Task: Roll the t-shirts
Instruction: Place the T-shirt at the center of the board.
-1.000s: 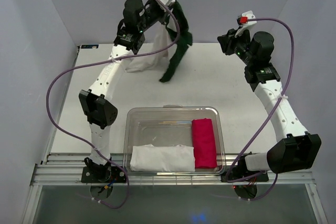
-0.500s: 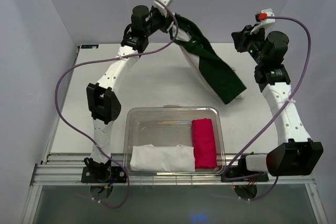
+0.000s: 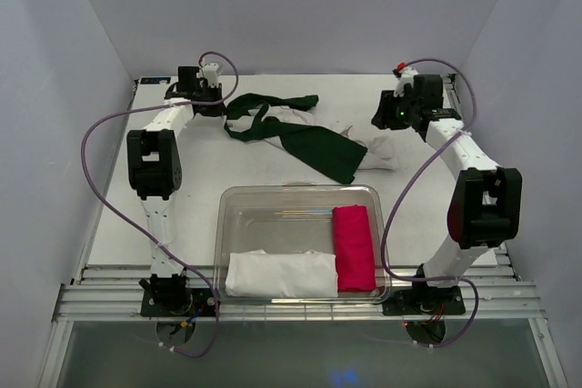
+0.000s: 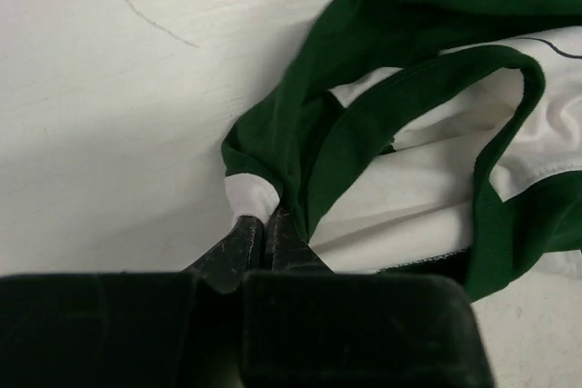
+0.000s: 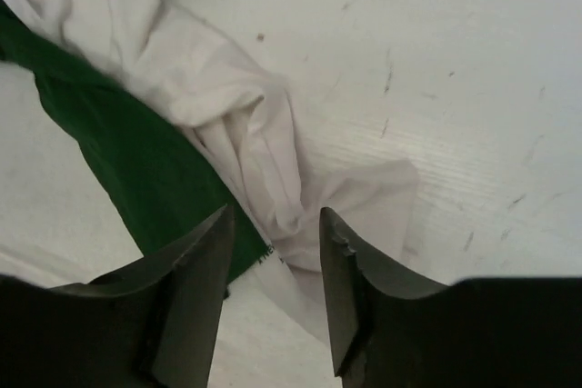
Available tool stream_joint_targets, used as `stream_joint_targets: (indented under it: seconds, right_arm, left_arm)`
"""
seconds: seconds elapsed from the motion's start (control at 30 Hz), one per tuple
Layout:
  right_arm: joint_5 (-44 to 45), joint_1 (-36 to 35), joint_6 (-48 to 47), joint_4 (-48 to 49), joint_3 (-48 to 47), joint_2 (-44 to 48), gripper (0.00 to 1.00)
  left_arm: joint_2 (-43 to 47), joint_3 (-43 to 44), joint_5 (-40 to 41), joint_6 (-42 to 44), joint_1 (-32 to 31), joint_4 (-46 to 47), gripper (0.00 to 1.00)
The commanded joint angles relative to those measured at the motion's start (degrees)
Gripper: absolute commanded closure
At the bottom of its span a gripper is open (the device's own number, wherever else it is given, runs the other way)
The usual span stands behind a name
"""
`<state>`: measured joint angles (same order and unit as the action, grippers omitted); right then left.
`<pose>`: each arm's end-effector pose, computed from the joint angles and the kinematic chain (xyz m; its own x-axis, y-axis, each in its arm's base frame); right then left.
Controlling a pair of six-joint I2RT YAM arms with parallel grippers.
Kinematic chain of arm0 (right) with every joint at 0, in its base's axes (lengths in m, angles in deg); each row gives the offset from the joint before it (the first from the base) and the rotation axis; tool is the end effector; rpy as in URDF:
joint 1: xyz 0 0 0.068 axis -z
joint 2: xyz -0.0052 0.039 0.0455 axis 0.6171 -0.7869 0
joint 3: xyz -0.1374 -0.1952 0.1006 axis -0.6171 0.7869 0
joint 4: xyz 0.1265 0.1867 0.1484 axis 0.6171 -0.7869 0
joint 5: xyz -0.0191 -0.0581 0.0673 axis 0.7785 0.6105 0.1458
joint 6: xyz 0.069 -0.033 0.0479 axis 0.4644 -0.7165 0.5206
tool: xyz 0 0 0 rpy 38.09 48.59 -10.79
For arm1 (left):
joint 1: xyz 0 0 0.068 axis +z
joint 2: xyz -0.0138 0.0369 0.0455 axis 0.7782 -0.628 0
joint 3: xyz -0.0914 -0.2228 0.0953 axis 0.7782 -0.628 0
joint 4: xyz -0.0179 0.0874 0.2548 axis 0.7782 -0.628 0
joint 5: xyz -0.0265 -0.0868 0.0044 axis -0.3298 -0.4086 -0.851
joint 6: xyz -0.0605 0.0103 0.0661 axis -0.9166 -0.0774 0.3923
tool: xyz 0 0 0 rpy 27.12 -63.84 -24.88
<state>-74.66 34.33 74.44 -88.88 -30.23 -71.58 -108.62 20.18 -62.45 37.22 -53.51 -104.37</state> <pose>0.4286 0.0511 0.2518 -0.5424 0.0171 -0.8400 -0.2731 0.9419 0.1956 0.5451 -0.0516 0.1473 -0.6878 0.0666 -0.7228 0.3203 0.9214 -0.2199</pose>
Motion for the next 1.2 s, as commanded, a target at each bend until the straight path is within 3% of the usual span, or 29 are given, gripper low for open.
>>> stream_joint_targets:
  seconds: [0.0,0.07,0.23,0.4,0.57,0.9,1.1,1.17]
  right_arm:
    - [0.75,-6.23,-7.63,-3.70,-2.59,-2.27,0.50]
    - [0.68,-9.13,-11.05,-4.66,-5.32,-5.09,0.40]
    - [-6.00,-10.99,-10.80,-6.34,-15.07,-15.56,0.33]
    - [-4.95,-16.70,-14.67,-2.03,-19.03,-21.61,0.33]
    - [-6.27,-18.38,-13.79,-7.65,-31.23,-31.02,0.34]
    - [-10.14,-18.99,-11.77,-4.31,-30.38,-33.41,0.37]
    - [-8.65,-19.43,-10.28,-3.53,-30.82,-33.23,0.69]
    - [-8.30,-19.61,-10.19,-3.09,-30.82,-32.62,0.89]
  left_arm:
    - [4.58,-1.57,-4.42,2.26,-0.66,-0.80,1.00]
    - [5.29,-3.41,-7.14,1.74,-0.66,-0.54,1.00]
    - [5.64,-3.60,-7.59,-1.07,-0.66,-0.01,1.00]
    - [6.00,-2.81,-7.94,-1.78,-0.66,-0.01,1.00]
    - [5.82,-1.67,-8.03,-1.78,-0.66,0.08,1.00]
    - [5.21,0.35,-6.80,-1.78,-0.49,0.08,1.00]
    - [5.20,2.20,-6.19,-1.87,-0.31,0.34,1.00]
    - [5.03,2.64,-6.19,-4.23,-0.05,0.96,1.00]
